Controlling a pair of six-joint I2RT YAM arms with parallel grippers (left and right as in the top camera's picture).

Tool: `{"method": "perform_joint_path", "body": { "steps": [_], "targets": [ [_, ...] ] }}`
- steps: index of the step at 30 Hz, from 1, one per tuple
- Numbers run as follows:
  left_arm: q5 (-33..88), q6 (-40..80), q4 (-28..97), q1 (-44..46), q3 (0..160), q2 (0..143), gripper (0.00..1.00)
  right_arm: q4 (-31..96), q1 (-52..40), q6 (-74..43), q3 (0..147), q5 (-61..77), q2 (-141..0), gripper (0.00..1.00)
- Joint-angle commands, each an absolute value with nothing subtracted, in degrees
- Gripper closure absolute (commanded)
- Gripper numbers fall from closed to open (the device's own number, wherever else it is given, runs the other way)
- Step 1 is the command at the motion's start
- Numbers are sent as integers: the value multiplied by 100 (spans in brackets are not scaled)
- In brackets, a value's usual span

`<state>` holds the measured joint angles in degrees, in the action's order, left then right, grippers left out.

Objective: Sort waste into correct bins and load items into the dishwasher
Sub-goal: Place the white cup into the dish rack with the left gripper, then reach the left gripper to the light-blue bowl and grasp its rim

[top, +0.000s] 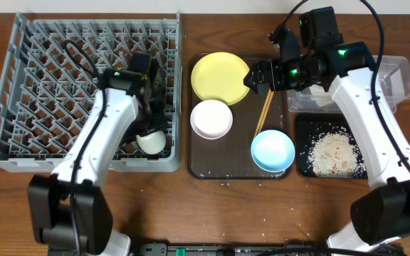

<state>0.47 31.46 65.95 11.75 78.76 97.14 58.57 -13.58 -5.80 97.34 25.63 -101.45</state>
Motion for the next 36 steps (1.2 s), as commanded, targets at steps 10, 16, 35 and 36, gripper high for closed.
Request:
{"method": "perform_joint_path", "body": {
  "steps": [10, 16, 35, 36],
  "targets": [
    [-123, 3153, 6632, 1199, 7863, 9996, 6, 5933, -1400, -456, 9734, 2469, -10149, 1],
    [-287, 3015, 6836, 1212, 8226, 9863, 6, 5964, -1400, -434, 9734, 2377, -10149, 1],
    [108, 3481, 5865, 3712, 8847, 9657, 7, 6193, 75, -1678, 10298, 891, -9196, 1],
    [106, 3483, 5760, 3835, 8847, 9767, 7, 6248, 180, -1673, 10298, 880, -9153, 1]
  ]
}}
